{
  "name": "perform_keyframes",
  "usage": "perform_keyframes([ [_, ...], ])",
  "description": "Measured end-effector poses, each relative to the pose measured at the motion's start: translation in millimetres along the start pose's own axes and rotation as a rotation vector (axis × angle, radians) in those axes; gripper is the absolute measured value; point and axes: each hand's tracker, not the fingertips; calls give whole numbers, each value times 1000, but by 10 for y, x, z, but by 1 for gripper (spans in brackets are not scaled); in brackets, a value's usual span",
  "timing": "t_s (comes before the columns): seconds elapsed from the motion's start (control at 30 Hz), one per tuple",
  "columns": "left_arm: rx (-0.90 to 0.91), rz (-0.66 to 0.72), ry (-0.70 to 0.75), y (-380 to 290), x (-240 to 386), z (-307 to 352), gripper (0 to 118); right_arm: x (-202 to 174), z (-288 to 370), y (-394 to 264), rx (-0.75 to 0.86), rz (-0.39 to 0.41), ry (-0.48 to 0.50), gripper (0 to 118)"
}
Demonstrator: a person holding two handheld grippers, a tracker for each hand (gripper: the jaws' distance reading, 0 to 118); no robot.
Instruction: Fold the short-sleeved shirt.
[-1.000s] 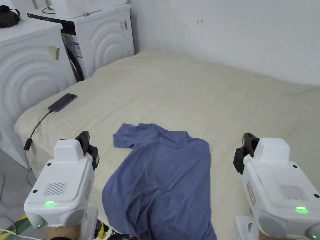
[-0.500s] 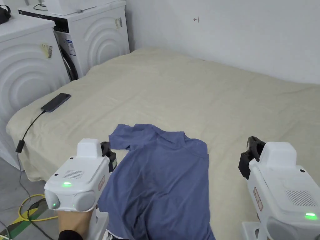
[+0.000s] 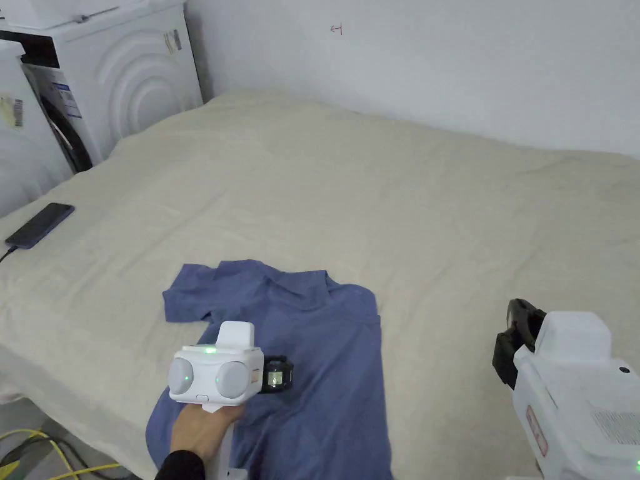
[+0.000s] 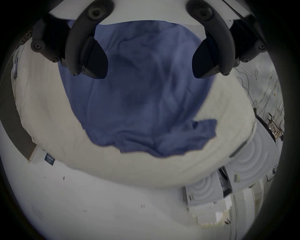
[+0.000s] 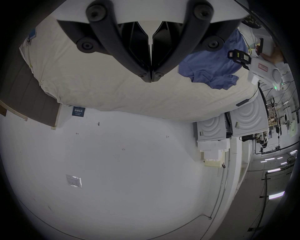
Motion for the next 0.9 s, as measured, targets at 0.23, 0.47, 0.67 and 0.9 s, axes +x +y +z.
perform_keyframes([
  [0.23, -144, -11, 10, -99, 263, -525, 86, 161, -84, -123, -44, 2, -41, 0],
  [0.47, -132, -91, 24, -20, 386, -439, 38, 256, -116, -194, -68, -18, -53, 0],
  [0.67, -102, -56, -43, -56, 286, -278, 4, 309, -48, -179, -62, -36, -51, 0],
  [0.9, 12, 153, -234, -52, 79, 178, 3, 434, 138, -120, -41, -50, -74, 0],
])
